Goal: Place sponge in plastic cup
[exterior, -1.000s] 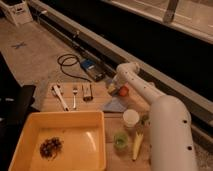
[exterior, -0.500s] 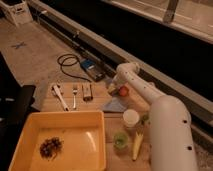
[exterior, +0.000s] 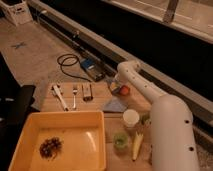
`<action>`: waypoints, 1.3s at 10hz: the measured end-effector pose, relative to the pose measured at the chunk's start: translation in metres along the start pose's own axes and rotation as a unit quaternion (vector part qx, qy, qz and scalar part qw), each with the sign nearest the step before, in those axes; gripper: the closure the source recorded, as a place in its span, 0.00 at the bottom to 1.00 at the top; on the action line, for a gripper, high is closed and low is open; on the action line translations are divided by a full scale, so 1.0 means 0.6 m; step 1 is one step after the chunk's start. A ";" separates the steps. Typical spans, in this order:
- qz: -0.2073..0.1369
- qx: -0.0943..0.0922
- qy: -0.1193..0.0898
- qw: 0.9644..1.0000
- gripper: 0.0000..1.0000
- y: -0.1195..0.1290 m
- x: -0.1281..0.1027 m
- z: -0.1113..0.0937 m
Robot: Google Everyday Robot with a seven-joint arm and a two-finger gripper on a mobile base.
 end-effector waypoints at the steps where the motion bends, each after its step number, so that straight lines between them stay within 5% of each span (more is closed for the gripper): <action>1: 0.000 0.000 -0.001 1.000 1.00 0.001 -0.010 -0.020; 2: -0.005 0.002 -0.006 1.000 1.00 0.006 -0.024 -0.045; 4: -0.026 0.006 -0.049 0.998 1.00 0.010 -0.035 -0.086; 6: -0.054 -0.010 -0.083 0.995 1.00 0.027 -0.044 -0.140; 9: -0.070 -0.015 -0.095 0.993 1.00 0.032 0.000 -0.216; 11: -0.074 -0.024 -0.073 0.994 1.00 0.030 0.035 -0.254; 13: -0.091 -0.064 -0.009 0.994 1.00 0.034 0.086 -0.271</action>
